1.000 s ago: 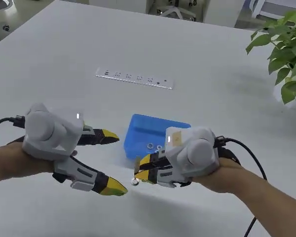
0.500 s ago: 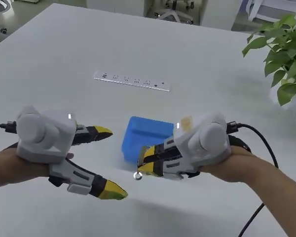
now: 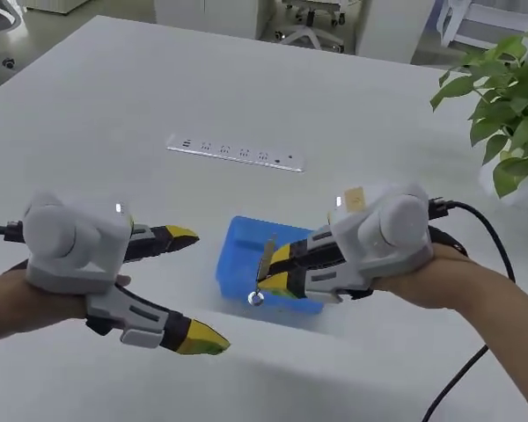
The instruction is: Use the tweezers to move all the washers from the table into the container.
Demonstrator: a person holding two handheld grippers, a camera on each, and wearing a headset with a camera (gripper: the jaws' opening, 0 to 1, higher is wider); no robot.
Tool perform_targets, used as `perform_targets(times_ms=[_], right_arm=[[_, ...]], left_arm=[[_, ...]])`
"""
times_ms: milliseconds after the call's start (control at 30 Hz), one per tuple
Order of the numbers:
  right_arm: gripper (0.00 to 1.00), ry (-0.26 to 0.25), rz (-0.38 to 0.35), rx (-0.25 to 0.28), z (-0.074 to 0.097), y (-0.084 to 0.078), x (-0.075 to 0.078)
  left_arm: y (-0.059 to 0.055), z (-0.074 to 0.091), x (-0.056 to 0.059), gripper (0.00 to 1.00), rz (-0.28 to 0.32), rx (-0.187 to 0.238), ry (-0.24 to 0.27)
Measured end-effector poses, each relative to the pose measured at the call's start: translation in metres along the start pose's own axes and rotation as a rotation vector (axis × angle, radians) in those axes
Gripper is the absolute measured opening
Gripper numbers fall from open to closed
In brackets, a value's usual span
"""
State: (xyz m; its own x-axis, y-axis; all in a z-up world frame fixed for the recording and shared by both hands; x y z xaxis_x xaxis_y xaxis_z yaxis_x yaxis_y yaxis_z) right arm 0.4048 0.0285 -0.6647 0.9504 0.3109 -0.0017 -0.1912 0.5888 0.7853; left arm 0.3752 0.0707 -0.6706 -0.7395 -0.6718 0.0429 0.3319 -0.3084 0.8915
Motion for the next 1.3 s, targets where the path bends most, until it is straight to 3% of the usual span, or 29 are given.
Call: perform_targets(times_ms=[267,567,1000,1300], right_arm=[[0.09,-0.042,-0.004,0.006,0.010,-0.002,0.023],[0.09,-0.070,-0.023,0.007,0.009,-0.012,0.040],[0.09,-0.095,-0.057,-0.002,-0.004,-0.036,0.057],[0.09,-0.095,-0.085,-0.011,-0.019,-0.054,0.059]], left_arm=[[0.004,0.000,-0.004,0.99,0.012,0.014,0.008],[0.007,0.001,-0.008,0.99,0.018,0.025,0.018],[0.010,0.000,-0.015,0.99,0.021,0.030,0.024],[0.011,-0.001,-0.019,0.99,0.020,0.027,0.025]])
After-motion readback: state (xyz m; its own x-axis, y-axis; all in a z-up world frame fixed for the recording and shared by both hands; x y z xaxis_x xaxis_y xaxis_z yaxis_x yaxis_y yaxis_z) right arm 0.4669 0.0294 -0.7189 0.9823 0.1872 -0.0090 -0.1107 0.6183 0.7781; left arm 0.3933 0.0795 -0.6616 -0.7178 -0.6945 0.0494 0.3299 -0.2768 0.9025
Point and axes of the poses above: the centre of the closed fingertips' face, and the gripper's own axes: z roughly backward along the fingers, x roughly to its right, y roughly out of its top, the point moved 1 cm from there along z, roughly backward along the fingers, and after that the axes turned 8 degrees about y, right-handed, at the moved point
